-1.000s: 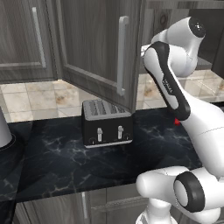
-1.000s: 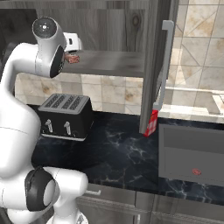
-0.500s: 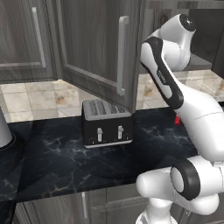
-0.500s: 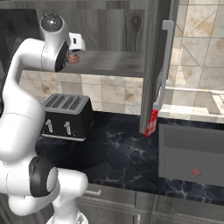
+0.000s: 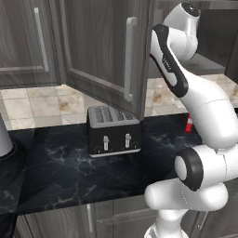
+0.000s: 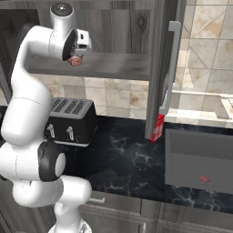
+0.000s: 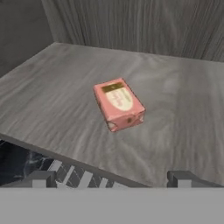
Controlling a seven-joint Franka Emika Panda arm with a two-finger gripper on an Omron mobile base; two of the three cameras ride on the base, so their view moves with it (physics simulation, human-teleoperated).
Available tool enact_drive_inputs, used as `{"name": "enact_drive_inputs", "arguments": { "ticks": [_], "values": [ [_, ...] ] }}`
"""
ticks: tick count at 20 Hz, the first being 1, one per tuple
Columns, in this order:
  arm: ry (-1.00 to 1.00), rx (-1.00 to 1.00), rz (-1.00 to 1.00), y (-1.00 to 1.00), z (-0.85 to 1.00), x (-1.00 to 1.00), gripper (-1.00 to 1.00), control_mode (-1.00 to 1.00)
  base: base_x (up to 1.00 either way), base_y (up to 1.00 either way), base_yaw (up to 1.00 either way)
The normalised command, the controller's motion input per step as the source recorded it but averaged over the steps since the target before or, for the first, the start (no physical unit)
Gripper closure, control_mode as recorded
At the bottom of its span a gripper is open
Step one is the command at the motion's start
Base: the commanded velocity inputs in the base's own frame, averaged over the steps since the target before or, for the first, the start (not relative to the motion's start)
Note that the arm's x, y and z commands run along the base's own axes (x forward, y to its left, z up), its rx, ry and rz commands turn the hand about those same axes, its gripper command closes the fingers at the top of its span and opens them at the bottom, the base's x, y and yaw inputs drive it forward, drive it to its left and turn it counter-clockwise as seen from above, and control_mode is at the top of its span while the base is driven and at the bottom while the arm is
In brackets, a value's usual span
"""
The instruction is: Open the cabinet. Pick the bar soap and place it next to the sink. Then close the cabinet.
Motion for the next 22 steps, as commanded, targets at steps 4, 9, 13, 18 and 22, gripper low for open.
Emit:
{"name": "enact_drive_inputs", "arguments": {
  "ticks": [4, 9, 13, 18, 22],
  "values": [
    [0.0, 0.0, 0.0, 0.0, -0.04, 0.01, -1.0, -1.0, 0.0, 0.0, 0.0],
    [0.0, 0.0, 0.0, 0.06, -0.27, 0.0, -1.0, -1.0, 0.0, 0.0, 0.0],
    [-0.05, 0.0, 0.0, 0.09, -0.4, 0.01, -1.0, -1.0, 0.0, 0.0, 0.0],
    [-0.05, 0.0, 0.0, 0.11, -0.15, 0.0, -1.0, -1.0, 0.0, 0.0, 0.0],
    [-0.07, 0.0, 0.0, 0.09, 0.0, 0.01, -1.0, -1.0, 0.0, 0.0, 0.0]
  ]
}}
